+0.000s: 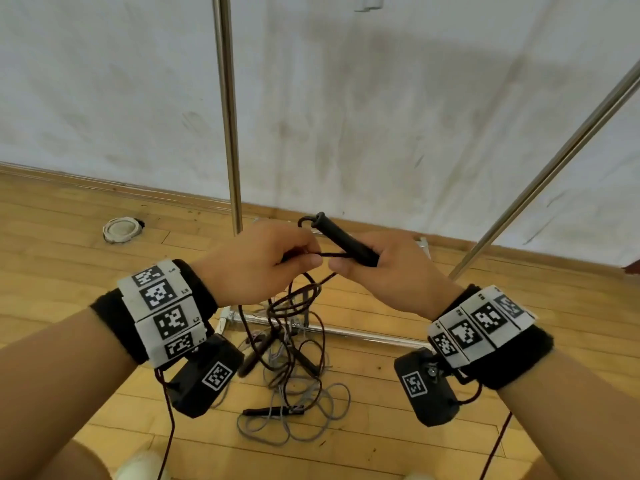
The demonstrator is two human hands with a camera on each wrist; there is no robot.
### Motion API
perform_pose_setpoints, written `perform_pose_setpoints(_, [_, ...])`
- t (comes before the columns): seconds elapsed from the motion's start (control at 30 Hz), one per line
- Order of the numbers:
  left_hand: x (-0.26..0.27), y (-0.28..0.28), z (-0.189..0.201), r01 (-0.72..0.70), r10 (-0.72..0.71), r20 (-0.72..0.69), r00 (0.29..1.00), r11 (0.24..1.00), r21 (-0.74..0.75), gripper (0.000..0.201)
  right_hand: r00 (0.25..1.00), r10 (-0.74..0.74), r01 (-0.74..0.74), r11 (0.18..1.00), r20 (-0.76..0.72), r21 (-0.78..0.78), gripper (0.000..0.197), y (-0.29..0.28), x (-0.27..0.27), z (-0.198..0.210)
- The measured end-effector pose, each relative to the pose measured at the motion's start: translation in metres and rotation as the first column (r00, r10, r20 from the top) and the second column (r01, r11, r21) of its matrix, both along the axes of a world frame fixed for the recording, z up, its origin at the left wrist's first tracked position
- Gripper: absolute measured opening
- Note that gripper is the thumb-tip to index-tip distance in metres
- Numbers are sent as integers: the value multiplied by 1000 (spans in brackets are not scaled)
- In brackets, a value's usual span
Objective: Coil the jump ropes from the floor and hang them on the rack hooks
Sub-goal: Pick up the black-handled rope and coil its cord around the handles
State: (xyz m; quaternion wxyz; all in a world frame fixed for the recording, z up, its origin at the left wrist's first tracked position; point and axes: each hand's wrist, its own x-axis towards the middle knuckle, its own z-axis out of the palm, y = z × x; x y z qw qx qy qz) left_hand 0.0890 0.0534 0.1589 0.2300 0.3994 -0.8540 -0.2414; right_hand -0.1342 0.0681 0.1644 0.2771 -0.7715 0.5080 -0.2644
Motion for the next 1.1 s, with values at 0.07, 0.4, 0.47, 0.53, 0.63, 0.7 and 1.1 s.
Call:
perform_pose_setpoints(0.07, [2,0,-1,8,-9,22,1000,1000,23,10,1000,-2,2,1000,-11,8,23,-2,0,1])
perform_pose_setpoints(0.4, [21,-14,-21,-31,-33,381,924,986,162,5,938,-212,245,966,276,-89,17,-14,-28,17])
perform_pose_setpoints(0.47, [21,-16,-22,-68,18,328,944,988,141,8,940,-238,272,956,245,-112,13,-16,-33,14])
perform_pose_setpoints(0.53, [19,-17,-22,-97,57,240,969,983,156,8,931,-289,322,938,222,-128,6,-18,-38,12])
perform_pose_setpoints(0.63, [16,-15,-20,-105,81,118,990,971,215,15,938,-304,327,935,164,-137,21,-18,-41,11])
perform_pose_setpoints(0.7, [12,-12,-17,-89,79,58,995,975,206,15,954,-265,284,949,142,-139,18,-14,-36,10])
perform_pose_setpoints(1.1, [-2,1,-1,-11,17,-56,998,994,105,7,998,-57,57,997,-9,-53,23,-2,-1,5])
